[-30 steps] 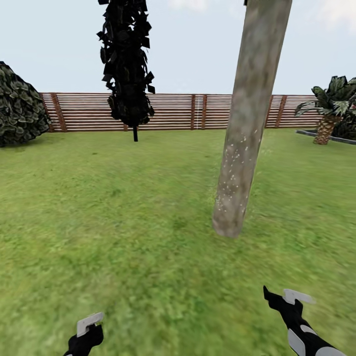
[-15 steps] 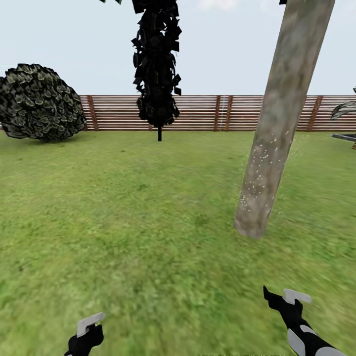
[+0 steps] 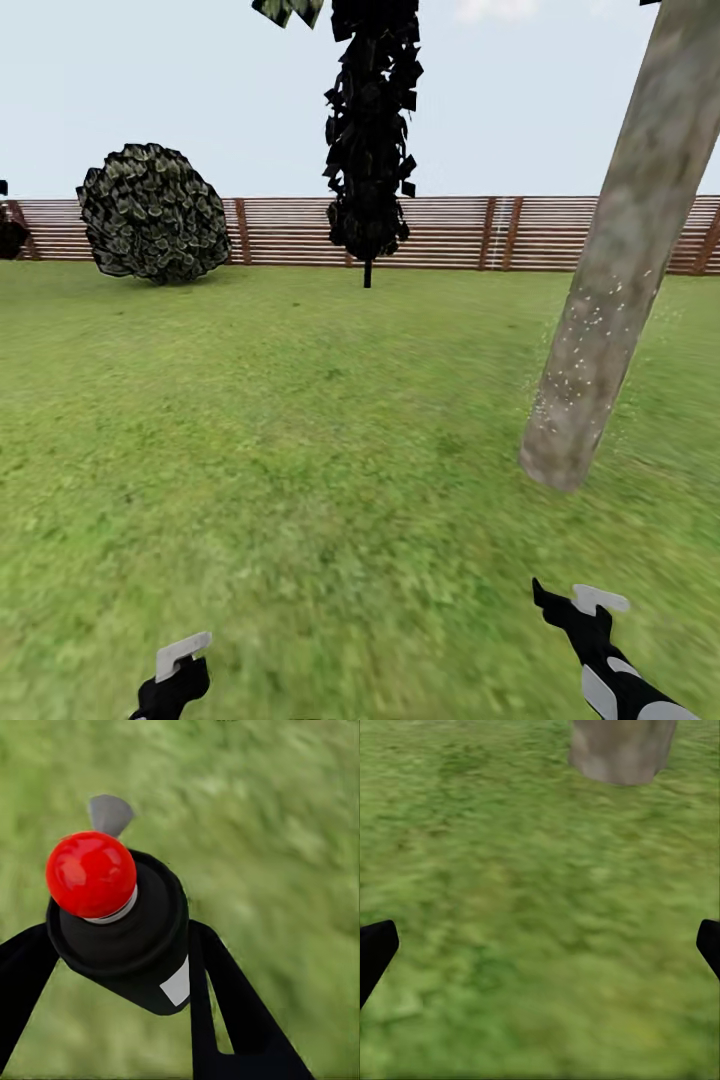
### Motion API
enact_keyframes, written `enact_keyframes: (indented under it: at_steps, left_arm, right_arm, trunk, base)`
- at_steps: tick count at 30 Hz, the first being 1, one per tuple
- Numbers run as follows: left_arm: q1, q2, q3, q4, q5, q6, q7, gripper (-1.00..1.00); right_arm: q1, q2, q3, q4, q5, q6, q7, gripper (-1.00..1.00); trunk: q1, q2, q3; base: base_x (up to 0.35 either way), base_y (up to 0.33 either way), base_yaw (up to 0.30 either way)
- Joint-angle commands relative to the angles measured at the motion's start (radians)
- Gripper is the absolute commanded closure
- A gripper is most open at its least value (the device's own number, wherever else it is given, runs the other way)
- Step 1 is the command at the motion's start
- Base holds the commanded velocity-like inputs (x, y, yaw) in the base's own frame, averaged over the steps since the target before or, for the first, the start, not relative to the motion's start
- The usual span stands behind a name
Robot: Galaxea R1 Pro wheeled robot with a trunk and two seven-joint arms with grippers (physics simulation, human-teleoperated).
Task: In the garden, pick up the pesticide atomizer on the floor and spray pesticide onto both trees until each tree trunk is fully covered.
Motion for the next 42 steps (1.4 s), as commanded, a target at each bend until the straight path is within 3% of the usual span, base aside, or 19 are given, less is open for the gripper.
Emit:
enact_keyframes:
  at_steps: [1, 42]
  left_arm:
    - [0.000, 0.000, -0.006, 0.000, 0.011, -0.001, -0.003, 1.00]
    - [0.000, -0.001, -0.006, 0.000, 0.011, -0.001, -0.003, 1.00]
  right_arm:
    - [0.000, 0.000, -0.006, 0.001, -0.006, -0.003, 0.010, -1.00]
    - [0.000, 0.000, -0.006, 0.001, -0.004, -0.003, 0.010, -1.00]
  trunk:
    - [0.000, 0.000, 0.000]
    - [-0.001, 0.000, 0.038]
  base:
    - [-0.027, 0.006, 0.265]
    - [-0.001, 0.000, 0.265]
